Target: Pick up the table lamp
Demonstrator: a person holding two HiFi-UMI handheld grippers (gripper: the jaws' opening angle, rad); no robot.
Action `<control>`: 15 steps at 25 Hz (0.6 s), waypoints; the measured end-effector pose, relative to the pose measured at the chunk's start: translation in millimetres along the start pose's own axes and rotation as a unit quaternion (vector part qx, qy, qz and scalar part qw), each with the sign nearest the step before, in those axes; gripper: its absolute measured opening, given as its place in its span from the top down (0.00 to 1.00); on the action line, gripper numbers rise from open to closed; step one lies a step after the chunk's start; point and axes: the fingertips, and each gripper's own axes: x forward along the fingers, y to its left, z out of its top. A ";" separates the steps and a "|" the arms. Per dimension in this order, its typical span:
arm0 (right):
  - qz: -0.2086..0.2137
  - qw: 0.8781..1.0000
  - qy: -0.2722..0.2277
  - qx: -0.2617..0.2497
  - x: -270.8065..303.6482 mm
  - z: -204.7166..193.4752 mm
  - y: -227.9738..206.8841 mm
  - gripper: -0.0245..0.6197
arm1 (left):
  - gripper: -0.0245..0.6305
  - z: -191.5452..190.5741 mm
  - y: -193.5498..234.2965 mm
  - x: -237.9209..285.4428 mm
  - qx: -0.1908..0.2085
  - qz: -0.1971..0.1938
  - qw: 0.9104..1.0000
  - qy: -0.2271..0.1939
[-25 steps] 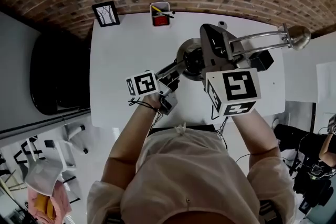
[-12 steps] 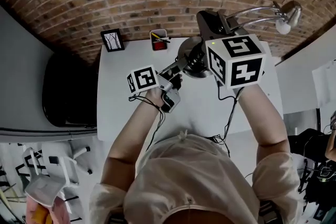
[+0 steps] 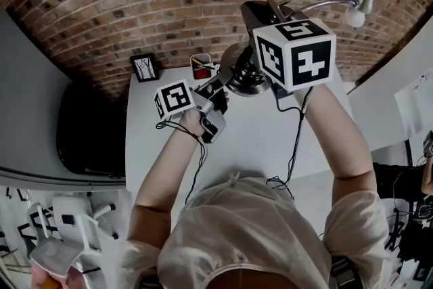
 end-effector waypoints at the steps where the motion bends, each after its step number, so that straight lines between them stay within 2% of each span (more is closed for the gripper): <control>1: 0.001 1.000 0.000 -0.001 0.9 -0.5 2.5 0.92 | 0.70 0.9 1.3 -1.9 0.001 0.001 1.000 0.000; 11: 0.003 1.000 0.005 0.004 7.1 -32.4 22.3 0.92 | 0.70 -8.4 32.1 -22.0 -0.003 0.013 1.000 0.001; 15: 0.002 1.000 0.014 -0.001 8.4 -57.7 39.8 0.92 | 0.71 -21.5 55.7 -37.4 -0.020 0.026 0.999 -0.001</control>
